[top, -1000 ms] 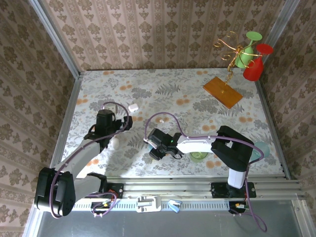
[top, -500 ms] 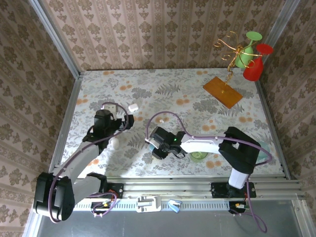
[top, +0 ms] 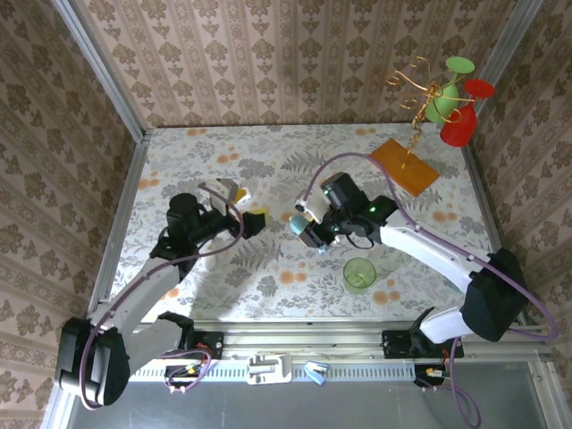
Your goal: Insert the wireless bluetooth earbuds into the charging case
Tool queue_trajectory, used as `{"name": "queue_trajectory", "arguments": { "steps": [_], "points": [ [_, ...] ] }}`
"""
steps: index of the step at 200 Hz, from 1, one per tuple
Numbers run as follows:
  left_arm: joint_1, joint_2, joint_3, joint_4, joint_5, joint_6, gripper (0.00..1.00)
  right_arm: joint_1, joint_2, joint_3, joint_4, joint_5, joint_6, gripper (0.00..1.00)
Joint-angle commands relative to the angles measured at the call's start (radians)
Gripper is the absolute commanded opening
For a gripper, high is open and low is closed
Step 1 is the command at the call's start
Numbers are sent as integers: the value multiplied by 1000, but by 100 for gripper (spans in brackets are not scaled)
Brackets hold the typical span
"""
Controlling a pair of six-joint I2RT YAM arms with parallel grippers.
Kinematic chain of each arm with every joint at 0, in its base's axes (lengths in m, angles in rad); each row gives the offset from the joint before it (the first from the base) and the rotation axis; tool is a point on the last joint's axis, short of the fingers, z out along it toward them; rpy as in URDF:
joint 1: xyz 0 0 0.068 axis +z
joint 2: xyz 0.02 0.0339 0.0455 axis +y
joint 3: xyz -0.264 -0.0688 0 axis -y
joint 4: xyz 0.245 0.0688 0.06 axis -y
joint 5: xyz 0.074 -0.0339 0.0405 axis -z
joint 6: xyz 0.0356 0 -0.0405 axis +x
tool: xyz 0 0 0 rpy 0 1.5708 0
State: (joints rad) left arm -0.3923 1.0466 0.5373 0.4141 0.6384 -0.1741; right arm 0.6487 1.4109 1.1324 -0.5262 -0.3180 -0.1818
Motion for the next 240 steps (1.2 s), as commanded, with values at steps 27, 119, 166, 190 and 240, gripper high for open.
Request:
{"name": "queue_trajectory", "arguments": {
  "steps": [27,119,166,190,240],
  "points": [
    [-95,156,-46,455,314,67,99,-43,-58,147,-252,-173,-145,25],
    [-158,233,97,213,525,247,91,-41,63,310,-454,-351,-249,22],
    [-178,240,110,194,575,201,80,-39,63,303,-418,-359,-247,23],
    [-183,246,120,167,581,204,78,-38,45,290,-383,-360,-248,23],
    [-186,267,150,163,575,147,72,-23,25,275,-367,-342,-251,21]
  ]
}}
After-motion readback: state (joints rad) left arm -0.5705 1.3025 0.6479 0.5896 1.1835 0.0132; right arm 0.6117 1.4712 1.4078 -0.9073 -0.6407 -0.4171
